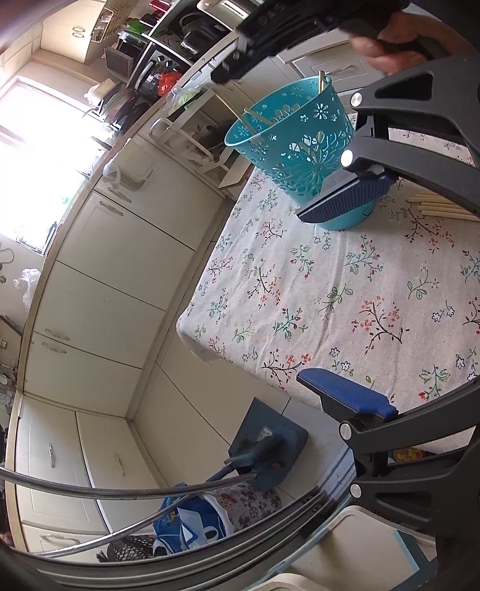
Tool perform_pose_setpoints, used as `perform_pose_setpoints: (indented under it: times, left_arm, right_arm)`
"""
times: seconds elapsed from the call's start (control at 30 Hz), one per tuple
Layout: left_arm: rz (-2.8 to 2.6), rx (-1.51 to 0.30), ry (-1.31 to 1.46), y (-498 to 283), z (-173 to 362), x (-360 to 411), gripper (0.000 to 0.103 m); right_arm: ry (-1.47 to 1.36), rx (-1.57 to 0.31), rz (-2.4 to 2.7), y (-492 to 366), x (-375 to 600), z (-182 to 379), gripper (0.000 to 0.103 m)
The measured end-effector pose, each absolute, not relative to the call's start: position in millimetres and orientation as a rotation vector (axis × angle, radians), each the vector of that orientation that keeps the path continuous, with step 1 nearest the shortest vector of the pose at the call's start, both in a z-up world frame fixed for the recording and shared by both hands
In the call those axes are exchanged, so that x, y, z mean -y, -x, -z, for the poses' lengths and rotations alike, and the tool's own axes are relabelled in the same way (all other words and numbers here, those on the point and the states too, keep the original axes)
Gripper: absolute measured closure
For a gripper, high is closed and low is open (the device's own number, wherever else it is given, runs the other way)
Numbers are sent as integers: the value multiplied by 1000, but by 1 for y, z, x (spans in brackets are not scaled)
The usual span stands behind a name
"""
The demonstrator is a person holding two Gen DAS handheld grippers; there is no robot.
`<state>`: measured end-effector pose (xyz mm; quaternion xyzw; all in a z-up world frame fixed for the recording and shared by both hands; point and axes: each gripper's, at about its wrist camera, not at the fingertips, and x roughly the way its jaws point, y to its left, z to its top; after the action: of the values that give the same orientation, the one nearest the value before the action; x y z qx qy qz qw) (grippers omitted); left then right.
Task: Organize utensils
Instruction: 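Lift the chopstick over the teal basket and open the right tool, then return the right tool to the chopsticks on the table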
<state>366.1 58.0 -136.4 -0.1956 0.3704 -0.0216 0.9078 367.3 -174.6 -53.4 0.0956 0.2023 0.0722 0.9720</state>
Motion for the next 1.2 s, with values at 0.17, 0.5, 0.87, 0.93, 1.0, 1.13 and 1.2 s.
perform_pose_setpoints:
  times: [0.17, 0.5, 0.87, 0.93, 1.0, 1.13, 1.2]
  left_arm:
    - [26, -773, 392, -367, 140, -59, 26]
    - [-1, -779, 359, -356, 141, -58, 26]
    - [26, -824, 341, -330, 153, -46, 26]
    - [31, -837, 332, -329, 156, -43, 26]
    - [36, -843, 325, -330, 158, -42, 26]
    - [40, -853, 326, -332, 160, -41, 26]
    - [42, -863, 326, -334, 161, -40, 26]
  right_arm:
    - [-144, -348, -190, -312, 174, 34, 69]
    - [-116, -615, -163, -220, 196, 116, 64]
    - [-142, -902, -157, -231, 192, 198, 72]
    - [-130, -913, -149, -238, 188, 203, 72]
    - [-104, -928, -139, -242, 183, 209, 73]
    - [-76, -925, -125, -247, 180, 211, 74]
    - [-76, -926, -119, -248, 183, 211, 74]
